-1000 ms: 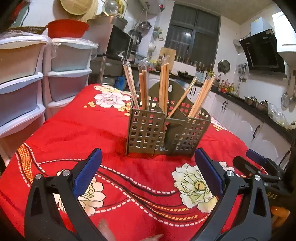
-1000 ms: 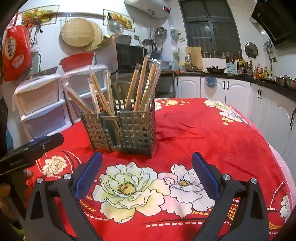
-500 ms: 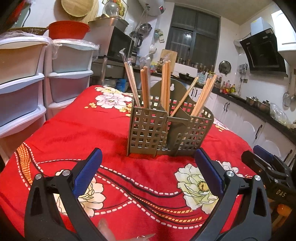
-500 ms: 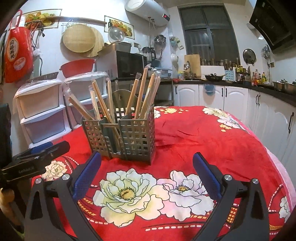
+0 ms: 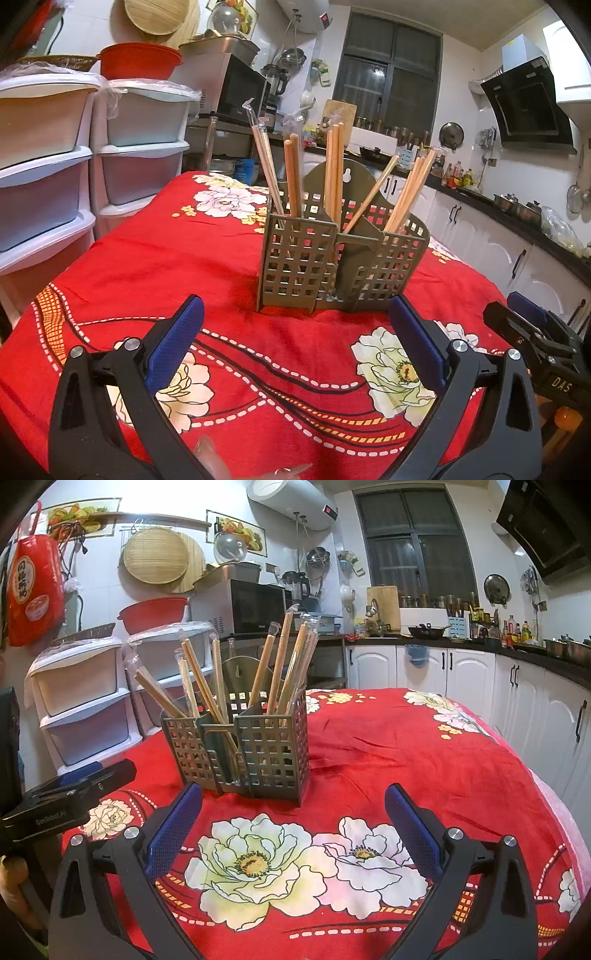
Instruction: Organize utensils
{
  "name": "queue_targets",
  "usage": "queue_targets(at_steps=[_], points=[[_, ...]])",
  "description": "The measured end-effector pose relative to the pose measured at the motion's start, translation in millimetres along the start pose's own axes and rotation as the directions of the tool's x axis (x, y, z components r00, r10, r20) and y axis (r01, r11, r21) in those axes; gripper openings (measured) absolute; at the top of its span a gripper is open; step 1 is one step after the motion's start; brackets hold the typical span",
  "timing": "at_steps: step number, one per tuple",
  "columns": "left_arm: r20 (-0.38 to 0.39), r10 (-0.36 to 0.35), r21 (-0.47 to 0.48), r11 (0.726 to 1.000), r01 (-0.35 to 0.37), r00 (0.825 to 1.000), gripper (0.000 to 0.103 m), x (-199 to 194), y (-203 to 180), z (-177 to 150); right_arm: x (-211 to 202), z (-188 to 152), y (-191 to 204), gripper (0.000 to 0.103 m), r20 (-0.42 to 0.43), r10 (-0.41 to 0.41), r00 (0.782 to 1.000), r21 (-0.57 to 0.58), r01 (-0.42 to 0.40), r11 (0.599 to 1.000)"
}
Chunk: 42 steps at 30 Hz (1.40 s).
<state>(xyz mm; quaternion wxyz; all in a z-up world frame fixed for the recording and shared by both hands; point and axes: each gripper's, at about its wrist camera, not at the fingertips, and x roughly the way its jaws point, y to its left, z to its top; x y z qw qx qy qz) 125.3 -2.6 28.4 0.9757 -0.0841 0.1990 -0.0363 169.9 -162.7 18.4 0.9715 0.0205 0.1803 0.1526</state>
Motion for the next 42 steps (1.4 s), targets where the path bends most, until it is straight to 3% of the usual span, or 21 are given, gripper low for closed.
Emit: queue_targets(at_steps=[42], points=[[-0.017,0.008,0.0,1.0,-0.008,1.0,0.091,2.8,5.0,0.2,0.9,-1.5,0.1,0.096,-0.007,0.002,1.0,0.001,-0.002,1.0]])
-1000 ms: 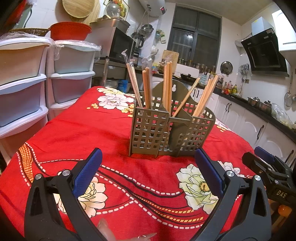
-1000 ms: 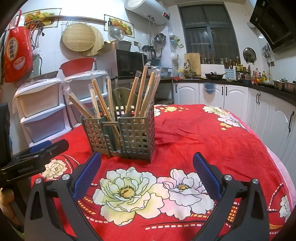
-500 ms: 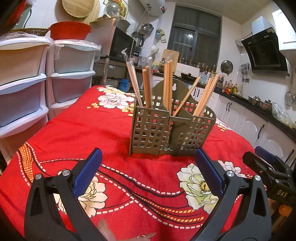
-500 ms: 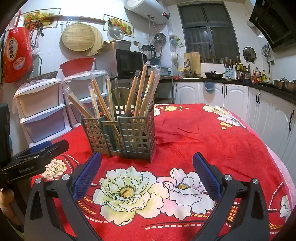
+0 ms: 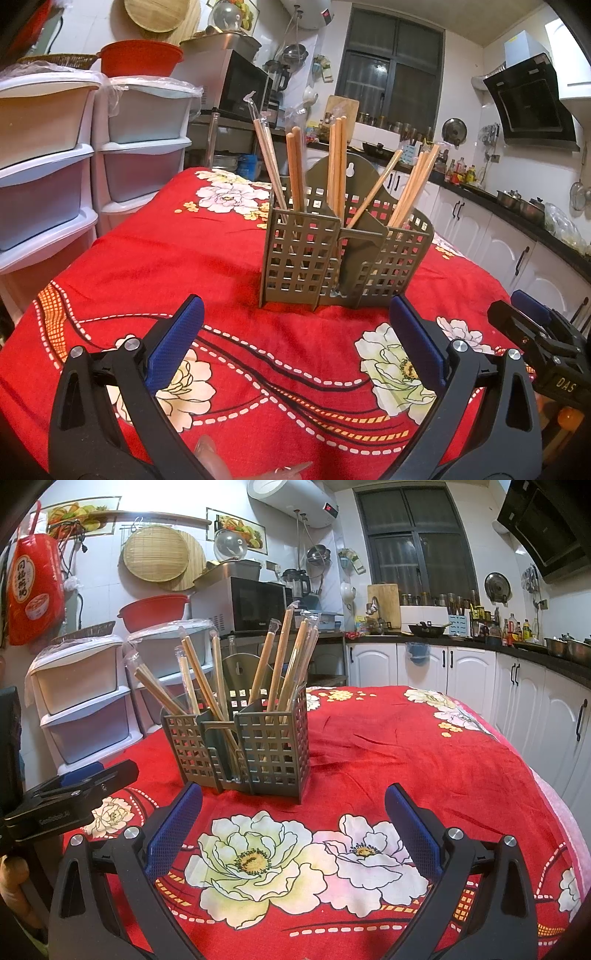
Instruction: Organize utensils
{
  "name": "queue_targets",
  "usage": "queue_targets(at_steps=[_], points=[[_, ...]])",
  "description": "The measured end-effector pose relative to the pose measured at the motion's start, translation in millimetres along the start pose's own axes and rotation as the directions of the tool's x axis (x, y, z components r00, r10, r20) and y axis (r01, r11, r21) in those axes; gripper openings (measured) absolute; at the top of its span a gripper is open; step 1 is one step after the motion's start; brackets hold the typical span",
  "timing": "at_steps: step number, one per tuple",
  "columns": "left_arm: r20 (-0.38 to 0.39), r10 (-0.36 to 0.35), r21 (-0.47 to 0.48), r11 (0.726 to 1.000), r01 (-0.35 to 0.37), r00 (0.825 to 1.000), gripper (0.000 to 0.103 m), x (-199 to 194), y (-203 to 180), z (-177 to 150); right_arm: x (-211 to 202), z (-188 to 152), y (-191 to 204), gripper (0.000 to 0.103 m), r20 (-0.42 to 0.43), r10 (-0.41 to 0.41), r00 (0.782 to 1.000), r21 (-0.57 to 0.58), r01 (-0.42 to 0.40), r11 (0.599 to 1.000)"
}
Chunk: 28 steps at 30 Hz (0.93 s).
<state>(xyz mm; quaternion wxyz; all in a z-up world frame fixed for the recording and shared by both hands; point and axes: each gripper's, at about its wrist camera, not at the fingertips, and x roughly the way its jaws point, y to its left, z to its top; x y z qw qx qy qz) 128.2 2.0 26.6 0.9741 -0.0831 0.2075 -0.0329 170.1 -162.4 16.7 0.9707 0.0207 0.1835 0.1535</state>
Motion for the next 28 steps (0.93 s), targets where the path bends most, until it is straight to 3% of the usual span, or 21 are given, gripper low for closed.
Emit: queue_targets(at_steps=[12,18,21,24,28], points=[[-0.029,0.026,0.003,1.0,-0.026,0.999,0.092,7.3,0.0,1.0,0.1,-2.1,-0.4,0.096,-0.008,-0.003,1.0,0.001,0.003,1.0],[-0.064,0.015,-0.043,0.999,-0.018,0.998,0.092,3.1,7.0,11.5,0.8,-0.3,-5.9,0.096,-0.043,-0.006,0.999,0.012,0.007,1.0],[-0.08,0.1,-0.033,0.994,-0.103,0.992,0.092,3.8,21.3,29.1,4.1,10.0,-20.0,0.096,-0.067,-0.039,0.997,0.033,0.042,0.999],[-0.113,0.198,-0.023,0.979,-0.202,0.974,0.091,14.2,53.3,50.1,12.1,28.7,-50.3,0.096,-0.096,-0.123,0.988,0.076,0.13,0.989],[-0.212,0.297,-0.033,0.95,-0.31,0.931,0.092,50.4,103.6,65.6,53.0,44.9,-100.7,0.096,-0.249,-0.277,0.928,0.047,0.297,0.954]])
